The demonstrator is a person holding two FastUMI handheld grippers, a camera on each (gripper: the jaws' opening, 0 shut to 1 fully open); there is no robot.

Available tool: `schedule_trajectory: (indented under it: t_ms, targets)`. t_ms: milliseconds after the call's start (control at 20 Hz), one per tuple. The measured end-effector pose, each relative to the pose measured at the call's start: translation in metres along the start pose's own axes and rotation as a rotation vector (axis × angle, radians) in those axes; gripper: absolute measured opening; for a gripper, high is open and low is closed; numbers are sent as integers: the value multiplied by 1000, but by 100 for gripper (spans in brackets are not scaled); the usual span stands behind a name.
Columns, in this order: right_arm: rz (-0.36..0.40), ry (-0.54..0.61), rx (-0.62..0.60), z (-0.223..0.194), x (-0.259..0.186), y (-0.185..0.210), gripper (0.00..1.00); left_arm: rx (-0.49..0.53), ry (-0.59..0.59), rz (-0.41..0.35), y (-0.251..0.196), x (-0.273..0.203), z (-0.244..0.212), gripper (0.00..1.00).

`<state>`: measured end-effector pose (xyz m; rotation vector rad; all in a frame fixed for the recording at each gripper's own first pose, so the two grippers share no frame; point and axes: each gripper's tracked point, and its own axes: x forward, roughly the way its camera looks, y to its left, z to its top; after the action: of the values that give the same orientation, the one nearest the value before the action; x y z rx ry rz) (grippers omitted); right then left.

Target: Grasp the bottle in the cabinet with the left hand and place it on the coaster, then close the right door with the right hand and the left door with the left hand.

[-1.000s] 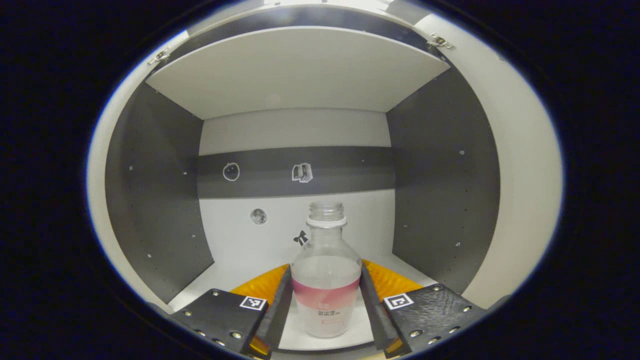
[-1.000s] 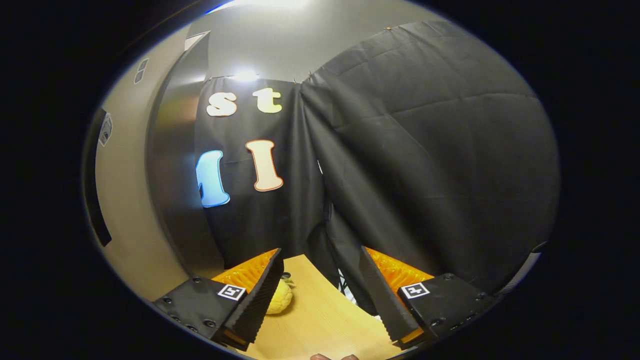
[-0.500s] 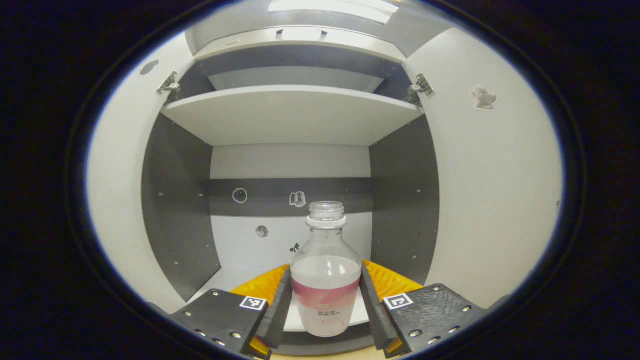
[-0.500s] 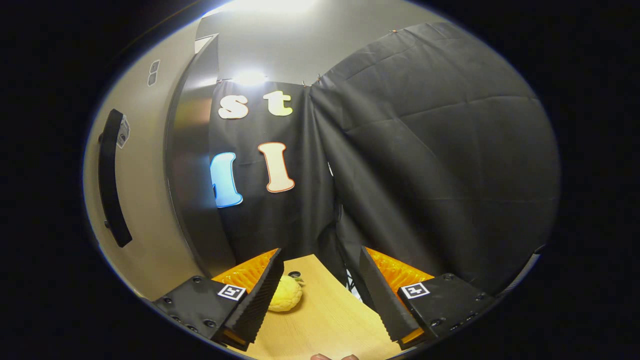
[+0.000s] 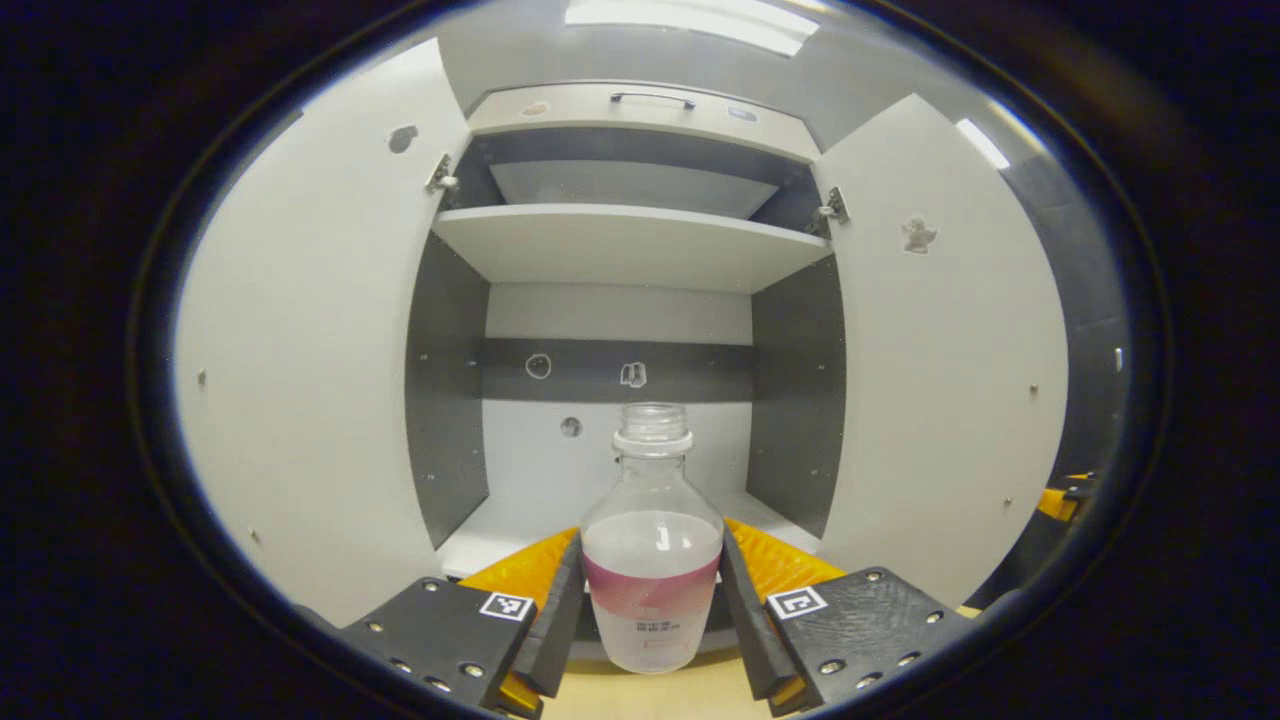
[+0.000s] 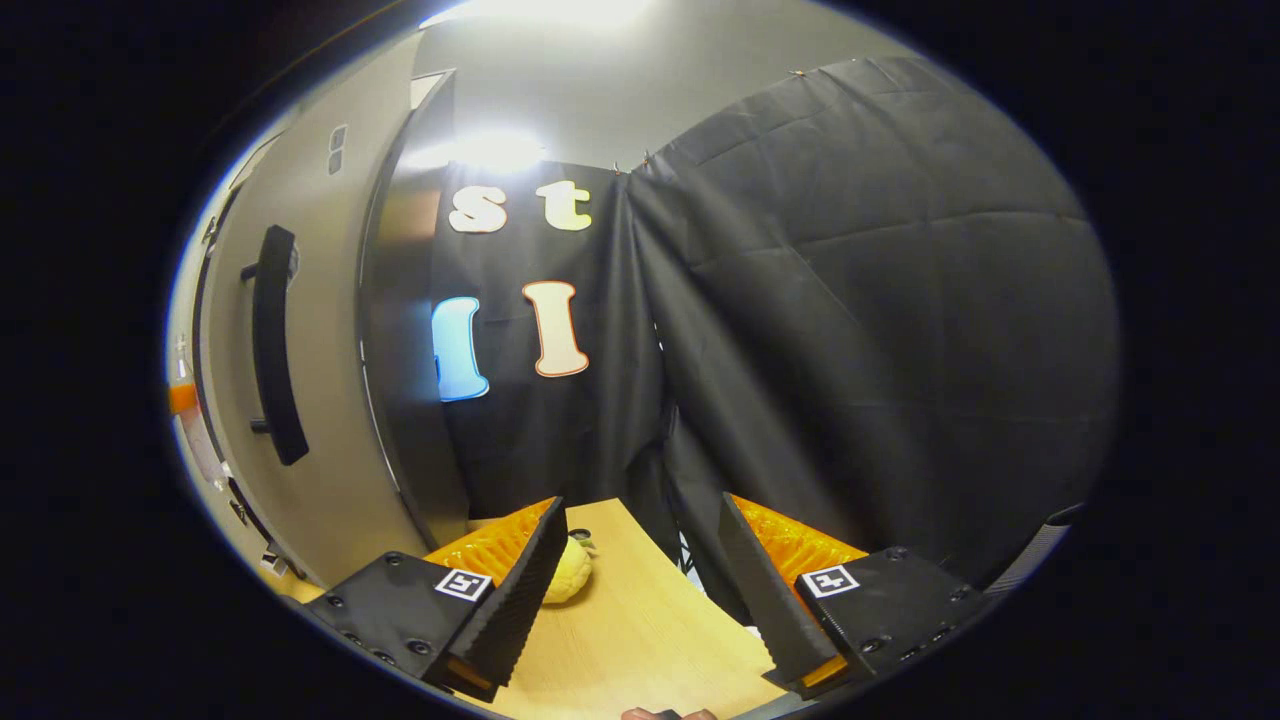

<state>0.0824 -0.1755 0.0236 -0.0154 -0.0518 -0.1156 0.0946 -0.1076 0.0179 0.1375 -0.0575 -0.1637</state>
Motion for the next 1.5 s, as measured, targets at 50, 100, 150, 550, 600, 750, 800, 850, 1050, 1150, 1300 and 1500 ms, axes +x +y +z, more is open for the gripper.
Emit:
schedule_trajectory:
  t_ms: [50, 100, 150, 550, 600, 750, 800, 850, 1050, 1150, 1300, 1500]
  targets:
    - [9, 2, 9, 2, -5, 5, 97, -8, 2, 5, 3, -6, -5, 70]
    - [19, 0, 12, 1, -7, 9, 97, -20, 6, 10, 6, -15, -14, 69]
    - [26, -1, 7, 2, -9, 12, 97, -41, 13, 17, 11, -23, -24, 69]
    - [51, 10, -47, -2, -20, 22, 92, -177, 126, 123, 47, -85, -126, 70]
    - [45, 7, -62, -1, -22, 21, 96, -205, 131, 141, 51, -87, -136, 70]
    - [61, 17, -100, -3, -25, 27, 97, -219, 164, 186, 59, -98, -176, 70]
    - [69, 18, -113, -5, -26, 28, 97, -221, 181, 194, 58, -100, -190, 70]
    - [75, 17, -124, -3, -25, 30, 96, -218, 194, 200, 58, -106, -207, 70]
    - [100, -27, -173, 11, -29, 36, 97, -220, 201, 267, 56, -130, -258, 70]
    - [103, -44, -194, 13, -29, 36, 97, -217, 215, 294, 52, -137, -282, 70]
    - [91, -1, -184, -3, -28, 33, 96, -168, 247, 297, 45, -138, -312, 70]
    - [84, 48, -161, -13, -24, 35, 97, -98, 272, 257, 35, -134, -335, 70]
